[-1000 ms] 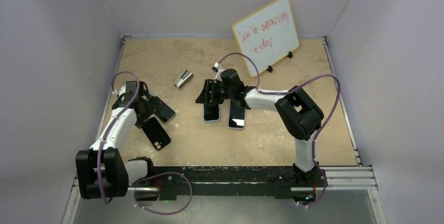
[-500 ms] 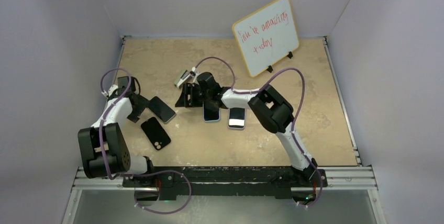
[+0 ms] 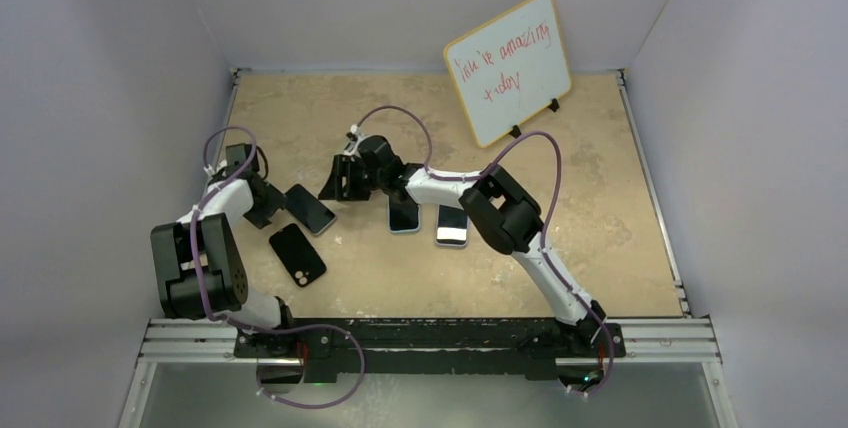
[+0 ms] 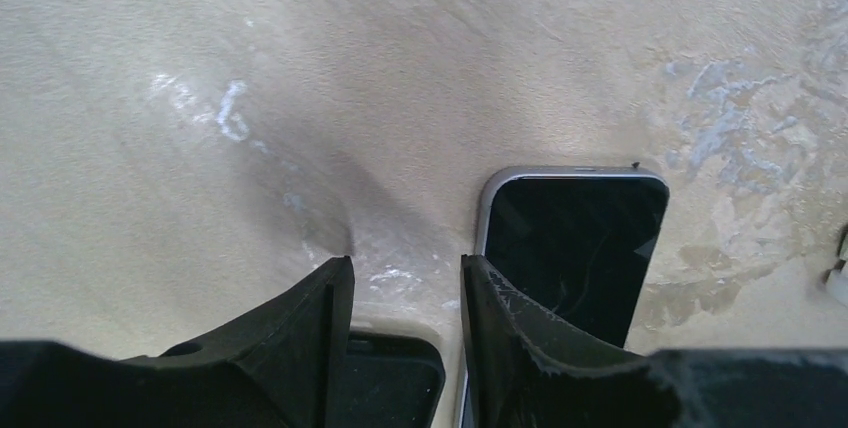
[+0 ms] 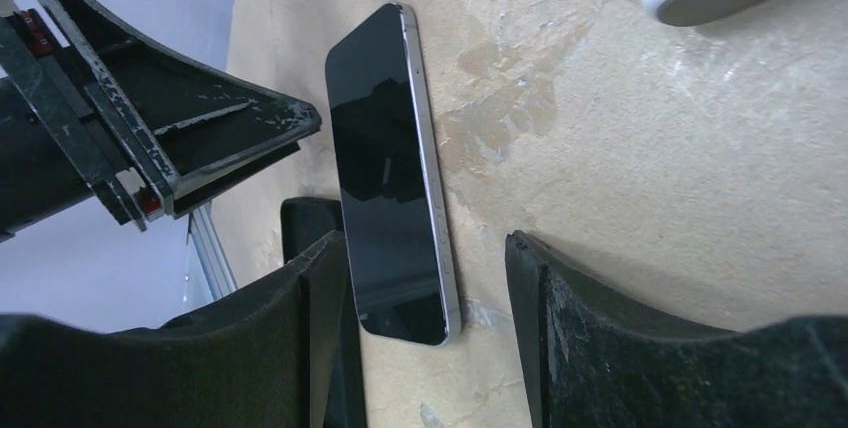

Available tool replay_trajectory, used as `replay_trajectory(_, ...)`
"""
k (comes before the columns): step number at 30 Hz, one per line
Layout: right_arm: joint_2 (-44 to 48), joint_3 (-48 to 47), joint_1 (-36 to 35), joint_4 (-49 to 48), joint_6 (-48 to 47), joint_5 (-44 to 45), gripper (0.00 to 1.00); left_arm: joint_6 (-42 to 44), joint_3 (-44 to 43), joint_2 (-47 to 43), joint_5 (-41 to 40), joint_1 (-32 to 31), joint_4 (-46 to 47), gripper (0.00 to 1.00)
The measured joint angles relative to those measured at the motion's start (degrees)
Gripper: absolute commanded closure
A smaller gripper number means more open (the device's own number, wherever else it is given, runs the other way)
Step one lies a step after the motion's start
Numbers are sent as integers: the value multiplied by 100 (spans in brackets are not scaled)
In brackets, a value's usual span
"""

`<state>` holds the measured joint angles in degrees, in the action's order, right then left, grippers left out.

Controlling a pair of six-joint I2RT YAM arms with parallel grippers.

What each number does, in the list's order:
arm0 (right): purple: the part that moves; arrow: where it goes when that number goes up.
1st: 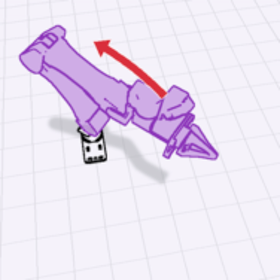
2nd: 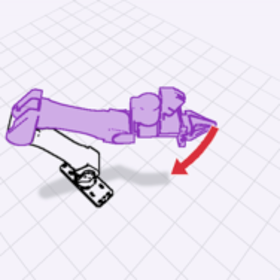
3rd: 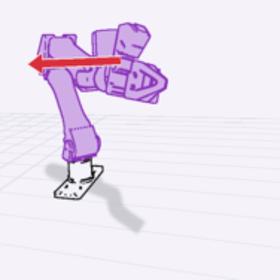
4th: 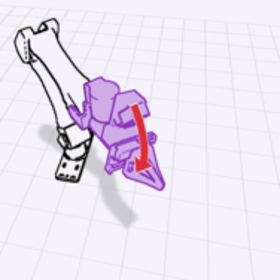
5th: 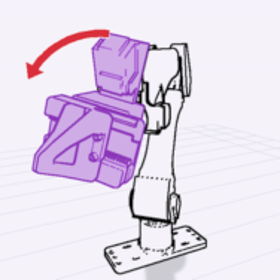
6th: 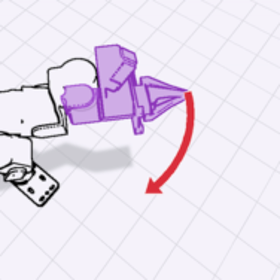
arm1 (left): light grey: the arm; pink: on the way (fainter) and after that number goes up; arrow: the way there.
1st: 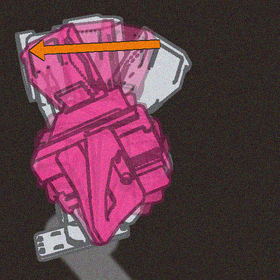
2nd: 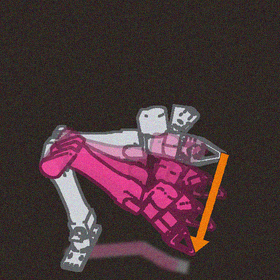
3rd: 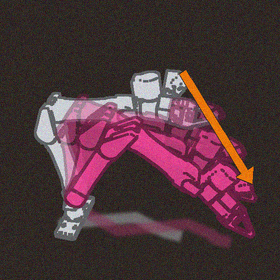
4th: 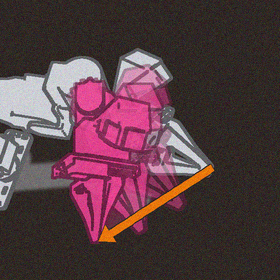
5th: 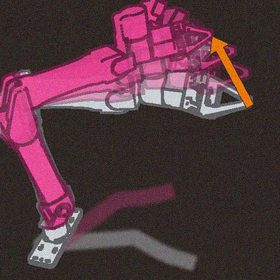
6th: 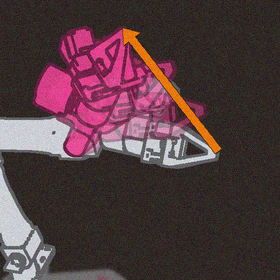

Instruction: Put the phone into the phone case

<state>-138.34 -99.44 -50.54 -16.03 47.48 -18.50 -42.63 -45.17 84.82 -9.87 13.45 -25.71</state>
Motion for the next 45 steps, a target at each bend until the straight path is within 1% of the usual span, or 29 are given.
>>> replay_trajectory(5, -142, -170, -70, -74, 129, 4, 39, 179, -39, 247, 332, 4, 153, 58)
replay_trajectory(10, -153, -170, -127, -114, 212, 151, 39, 345, -28, 275, 636, 7, 365, 60)
replay_trajectory(12, -153, -107, -131, -203, 280, 192, 39, 391, 4, 275, 866, 13, 496, 61)
replay_trajectory(17, -74, 251, -131, -717, 468, 227, 39, 483, 175, 275, 1735, 15, 944, 63)
replay_trajectory(19, -35, 334, -133, -767, 492, 234, 39, 483, 291, 275, 2120, 17, 1180, 63)
replay_trajectory(23, 46, 393, -138, -643, 520, 310, 39, 485, 474, 275, 2669, 42, 1510, 62)
replay_trajectory(30, 85, 291, -140, -332, 501, 426, 38, 505, 533, 354, 3062, 107, 1738, 62)
replay_trajectory(33, 105, 387, -116, -492, 549, 258, 38, 525, 551, 389, 3193, 122, 1825, 58)
replay_trajectory(37, 160, 852, 31, -1246, 861, -210, 37, 518, 678, 402, 3462, 127, 2116, 55)
replay_trajectory(45, 160, 997, 120, -1587, 973, -553, 33, 452, 903, 400, 3803, 170, 2575, 55)
